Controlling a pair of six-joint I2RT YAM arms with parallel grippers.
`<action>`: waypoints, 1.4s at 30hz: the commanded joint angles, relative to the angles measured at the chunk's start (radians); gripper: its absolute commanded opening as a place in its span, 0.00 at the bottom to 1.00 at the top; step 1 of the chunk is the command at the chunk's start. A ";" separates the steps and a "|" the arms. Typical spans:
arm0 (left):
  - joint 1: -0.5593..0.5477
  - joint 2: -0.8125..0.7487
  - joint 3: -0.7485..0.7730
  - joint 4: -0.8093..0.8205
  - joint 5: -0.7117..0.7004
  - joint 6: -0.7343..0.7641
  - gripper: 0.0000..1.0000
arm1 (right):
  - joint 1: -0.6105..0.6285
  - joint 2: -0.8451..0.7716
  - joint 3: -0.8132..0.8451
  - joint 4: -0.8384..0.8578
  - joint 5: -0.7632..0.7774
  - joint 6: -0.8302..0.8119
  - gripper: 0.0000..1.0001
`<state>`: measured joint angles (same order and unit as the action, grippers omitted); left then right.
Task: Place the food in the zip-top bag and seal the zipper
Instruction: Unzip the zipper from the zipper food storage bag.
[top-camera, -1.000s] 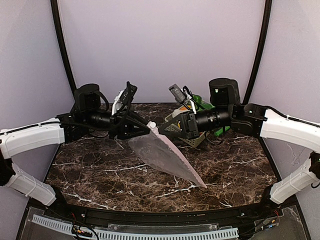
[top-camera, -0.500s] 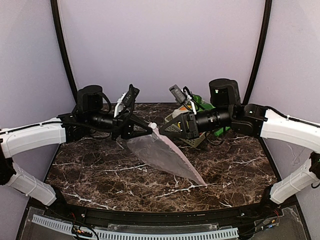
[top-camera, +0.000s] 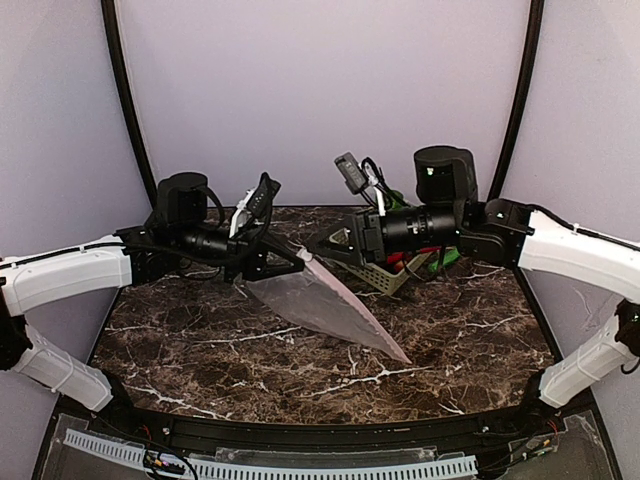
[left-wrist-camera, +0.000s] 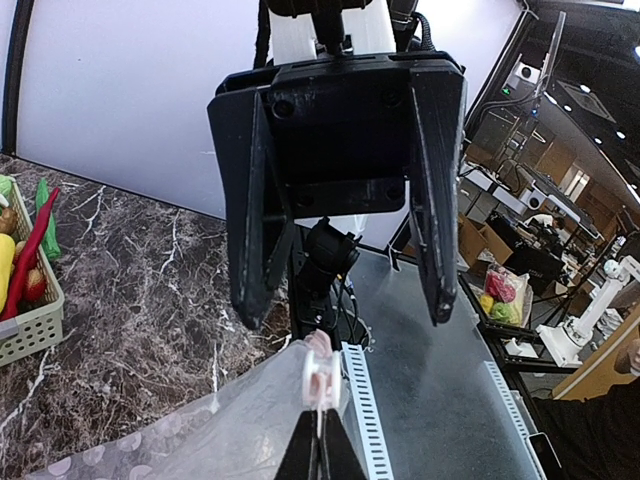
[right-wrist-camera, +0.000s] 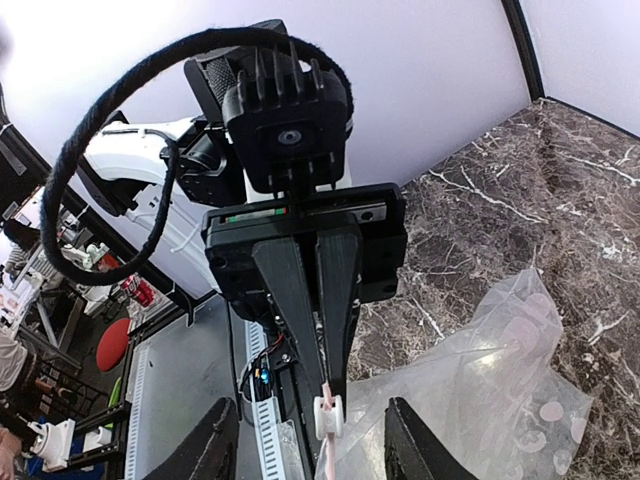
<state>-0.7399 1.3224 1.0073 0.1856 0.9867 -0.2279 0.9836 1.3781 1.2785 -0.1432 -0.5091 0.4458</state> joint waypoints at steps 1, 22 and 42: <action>-0.005 -0.009 0.019 -0.017 0.004 0.013 0.01 | 0.017 0.034 0.046 -0.017 0.034 -0.033 0.47; -0.005 0.004 0.024 -0.031 -0.006 0.016 0.01 | 0.025 0.054 0.034 -0.011 0.007 -0.040 0.26; -0.006 0.000 0.025 -0.031 -0.019 0.002 0.01 | 0.026 0.056 0.010 -0.012 0.022 -0.049 0.04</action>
<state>-0.7399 1.3285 1.0077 0.1673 0.9710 -0.2237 1.0012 1.4345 1.3041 -0.1757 -0.4923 0.4030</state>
